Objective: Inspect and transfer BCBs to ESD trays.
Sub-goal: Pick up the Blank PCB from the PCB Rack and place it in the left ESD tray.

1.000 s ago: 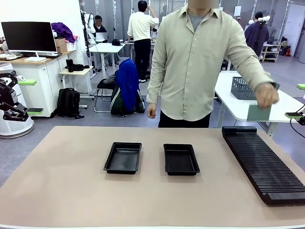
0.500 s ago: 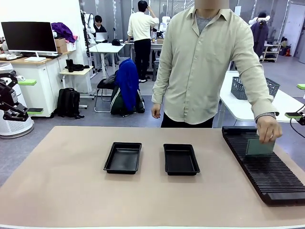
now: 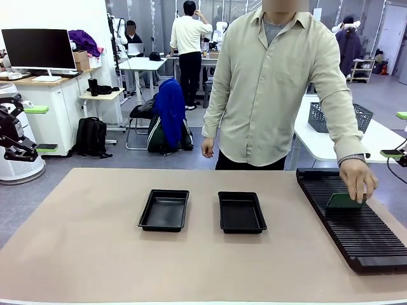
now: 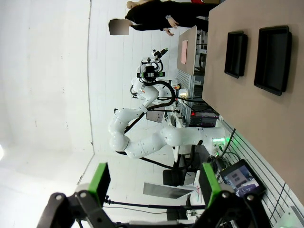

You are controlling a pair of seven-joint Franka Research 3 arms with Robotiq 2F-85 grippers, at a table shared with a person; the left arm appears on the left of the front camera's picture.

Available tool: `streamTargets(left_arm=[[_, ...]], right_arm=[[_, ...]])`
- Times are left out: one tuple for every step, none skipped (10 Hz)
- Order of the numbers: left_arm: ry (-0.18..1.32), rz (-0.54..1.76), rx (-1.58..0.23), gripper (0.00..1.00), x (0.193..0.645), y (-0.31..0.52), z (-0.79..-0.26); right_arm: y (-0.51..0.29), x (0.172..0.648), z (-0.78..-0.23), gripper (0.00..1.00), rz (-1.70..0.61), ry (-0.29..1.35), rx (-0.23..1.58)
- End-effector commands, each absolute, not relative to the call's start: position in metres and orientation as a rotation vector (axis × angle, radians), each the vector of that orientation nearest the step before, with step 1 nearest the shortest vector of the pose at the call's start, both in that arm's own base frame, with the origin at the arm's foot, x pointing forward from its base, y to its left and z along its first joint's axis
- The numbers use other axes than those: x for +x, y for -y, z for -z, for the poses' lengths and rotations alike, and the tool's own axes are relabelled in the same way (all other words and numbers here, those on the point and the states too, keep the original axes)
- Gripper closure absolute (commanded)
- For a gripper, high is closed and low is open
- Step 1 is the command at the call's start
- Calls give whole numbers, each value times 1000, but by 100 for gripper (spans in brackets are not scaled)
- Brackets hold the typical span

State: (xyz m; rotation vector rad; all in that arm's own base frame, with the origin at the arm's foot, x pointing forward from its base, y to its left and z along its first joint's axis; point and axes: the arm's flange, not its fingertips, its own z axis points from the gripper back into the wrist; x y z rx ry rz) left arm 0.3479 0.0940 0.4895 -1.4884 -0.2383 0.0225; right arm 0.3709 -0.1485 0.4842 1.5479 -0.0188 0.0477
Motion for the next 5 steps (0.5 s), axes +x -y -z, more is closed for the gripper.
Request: streamTargets(left_arm=[[239, -22, -1488, 0, 348, -94, -490], [239, -22, -1488, 0, 348, -94, -490], [239, -22, -1488, 0, 348, -94, -490], [239, -22, -1488, 0, 348, -94, -490], [239, -22, -1488, 0, 348, -94, -490]], right_arm=[[149, 371, -485, 0, -48, 20, 1548], [149, 371, -485, 0, -48, 20, 1548], [149, 371, -485, 0, -48, 20, 1548], [149, 371, -485, 0, -48, 20, 1548], [149, 371, -485, 0, -48, 20, 1548]])
